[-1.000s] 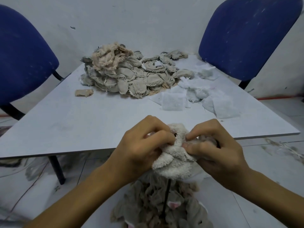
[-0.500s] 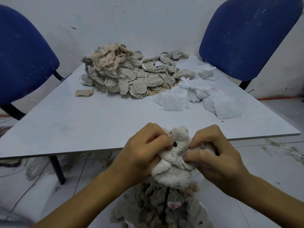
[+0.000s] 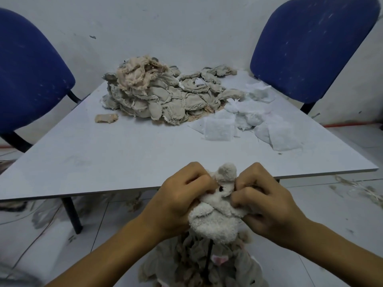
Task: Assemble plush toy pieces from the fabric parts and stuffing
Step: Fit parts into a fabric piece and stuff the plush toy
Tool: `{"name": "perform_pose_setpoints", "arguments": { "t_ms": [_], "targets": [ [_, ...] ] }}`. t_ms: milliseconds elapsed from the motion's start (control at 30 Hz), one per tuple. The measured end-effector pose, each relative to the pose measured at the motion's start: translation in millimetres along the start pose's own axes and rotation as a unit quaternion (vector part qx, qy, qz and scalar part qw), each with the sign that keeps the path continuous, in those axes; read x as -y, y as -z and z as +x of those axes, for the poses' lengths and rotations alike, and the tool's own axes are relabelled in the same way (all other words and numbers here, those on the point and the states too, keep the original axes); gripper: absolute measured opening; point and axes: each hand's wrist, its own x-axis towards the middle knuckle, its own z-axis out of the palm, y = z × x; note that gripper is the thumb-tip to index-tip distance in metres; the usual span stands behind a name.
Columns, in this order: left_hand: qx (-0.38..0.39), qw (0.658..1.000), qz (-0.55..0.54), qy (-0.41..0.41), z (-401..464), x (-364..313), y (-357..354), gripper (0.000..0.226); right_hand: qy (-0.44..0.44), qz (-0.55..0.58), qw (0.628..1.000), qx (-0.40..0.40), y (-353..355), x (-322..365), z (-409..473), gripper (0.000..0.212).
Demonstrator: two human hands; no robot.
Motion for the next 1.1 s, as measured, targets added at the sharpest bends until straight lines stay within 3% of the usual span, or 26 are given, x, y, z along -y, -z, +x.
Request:
{"name": "perform_pose_setpoints", "arguments": {
  "t_ms": [133, 267, 367, 400, 467, 567, 700, 800, 933, 1000, 1100],
  "targets": [
    [0.009, 1.0, 0.015, -0.015, -3.3, 1.0, -3.0, 0.023, 0.013, -0.036, 0.997, 0.067, 2.4, 2.6, 12.0, 0.016],
    [0.068, 0.997, 0.024, -0.021, 1.5, 3.1, 0.7, 0.014, -0.006, -0.035, 0.996, 0.08, -2.9, 9.2, 16.3, 0.019],
    [0.125, 0.974, -0.176, 0.069, 14.9, 9.6, 17.8, 0.022, 0.0, -0.011, 0.997, 0.071, -0.2, 3.9, 13.6, 0.02],
    [0.114, 0.941, -0.289, 0.134, 22.1, 9.5, 24.8, 0.026, -0.002, 0.011, 0.998, 0.054, 0.9, 2.6, 12.9, 0.02],
    [0.06, 0.891, -0.396, 0.215, 30.5, 8.5, 30.6, 0.035, -0.004, 0.041, 0.999, 0.029, 0.7, 2.8, 9.6, 0.019],
    [0.07, 0.92, -0.331, 0.197, 35.8, 3.6, 24.7, 0.022, -0.02, 0.05, 0.998, 0.041, -1.9, 3.9, 4.3, 0.019],
    [0.04, 0.901, -0.371, 0.224, 42.0, -3.3, 18.7, 0.016, -0.031, 0.019, 0.998, 0.053, -3.1, 1.7, 3.3, 0.027],
    [0.035, 0.898, -0.389, 0.203, 47.0, -8.0, 18.1, 0.015, -0.032, 0.035, 0.999, 0.01, -2.5, 1.0, 3.8, 0.039],
    [-0.054, 0.917, -0.371, 0.136, 53.0, -14.8, 17.8, 0.012, -0.064, 0.043, 0.994, -0.072, 3.2, -4.7, 9.3, 0.067],
    [-0.05, 0.921, -0.364, 0.128, 49.3, -11.5, 16.5, 0.014, -0.048, 0.032, 0.998, -0.038, 3.6, -5.0, 9.6, 0.052],
    [-0.022, 0.899, -0.392, 0.195, 38.4, -5.0, 10.9, 0.016, -0.033, 0.01, 0.999, 0.035, -2.0, -2.1, 4.7, 0.023]
  ]
}}
